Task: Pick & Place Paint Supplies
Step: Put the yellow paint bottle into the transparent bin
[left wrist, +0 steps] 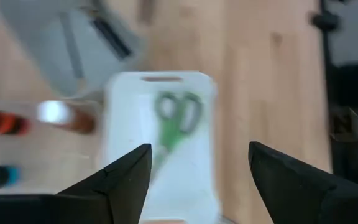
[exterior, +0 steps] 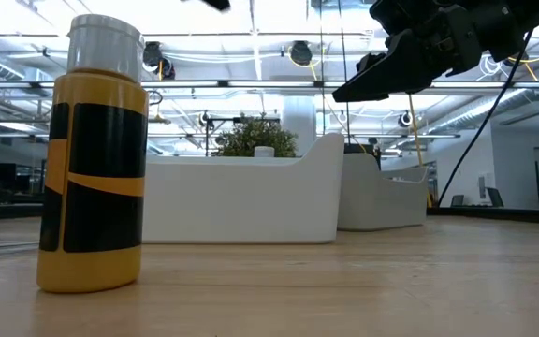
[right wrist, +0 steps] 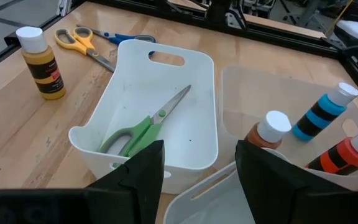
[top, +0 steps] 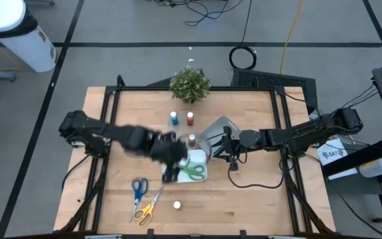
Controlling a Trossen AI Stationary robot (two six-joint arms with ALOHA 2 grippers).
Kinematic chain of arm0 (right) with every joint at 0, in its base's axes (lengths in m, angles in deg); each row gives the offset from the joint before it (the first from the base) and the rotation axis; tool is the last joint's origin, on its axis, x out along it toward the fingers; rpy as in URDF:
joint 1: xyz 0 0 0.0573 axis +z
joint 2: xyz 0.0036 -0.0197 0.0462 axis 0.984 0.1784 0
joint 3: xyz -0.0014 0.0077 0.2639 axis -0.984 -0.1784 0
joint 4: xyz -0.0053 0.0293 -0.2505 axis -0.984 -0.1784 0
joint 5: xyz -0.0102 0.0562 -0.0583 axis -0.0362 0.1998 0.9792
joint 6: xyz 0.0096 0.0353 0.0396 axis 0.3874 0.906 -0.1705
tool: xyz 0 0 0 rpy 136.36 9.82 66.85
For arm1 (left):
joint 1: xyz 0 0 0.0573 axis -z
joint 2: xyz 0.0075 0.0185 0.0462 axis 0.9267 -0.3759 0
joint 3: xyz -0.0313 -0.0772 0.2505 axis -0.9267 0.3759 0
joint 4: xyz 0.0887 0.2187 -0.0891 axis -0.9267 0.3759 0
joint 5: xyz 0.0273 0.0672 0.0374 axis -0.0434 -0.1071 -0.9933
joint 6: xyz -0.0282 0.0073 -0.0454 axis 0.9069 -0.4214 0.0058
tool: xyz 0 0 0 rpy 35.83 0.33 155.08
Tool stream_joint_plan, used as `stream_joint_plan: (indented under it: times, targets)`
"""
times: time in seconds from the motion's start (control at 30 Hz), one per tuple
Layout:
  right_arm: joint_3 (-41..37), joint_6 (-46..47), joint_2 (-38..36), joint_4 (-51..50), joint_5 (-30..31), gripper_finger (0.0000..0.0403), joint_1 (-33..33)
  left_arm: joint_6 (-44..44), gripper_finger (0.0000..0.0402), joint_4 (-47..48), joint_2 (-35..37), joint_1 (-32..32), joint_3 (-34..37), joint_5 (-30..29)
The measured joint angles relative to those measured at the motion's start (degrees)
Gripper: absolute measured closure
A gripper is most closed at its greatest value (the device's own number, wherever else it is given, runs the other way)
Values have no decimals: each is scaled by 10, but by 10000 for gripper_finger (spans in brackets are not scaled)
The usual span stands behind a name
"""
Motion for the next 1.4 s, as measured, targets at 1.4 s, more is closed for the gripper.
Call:
stream_joint_plan:
  times: [1.4]
  targets:
    - [0, 4, 0, 0, 0, 216, 0, 33, 193, -76, -213, 174, 1, 12]
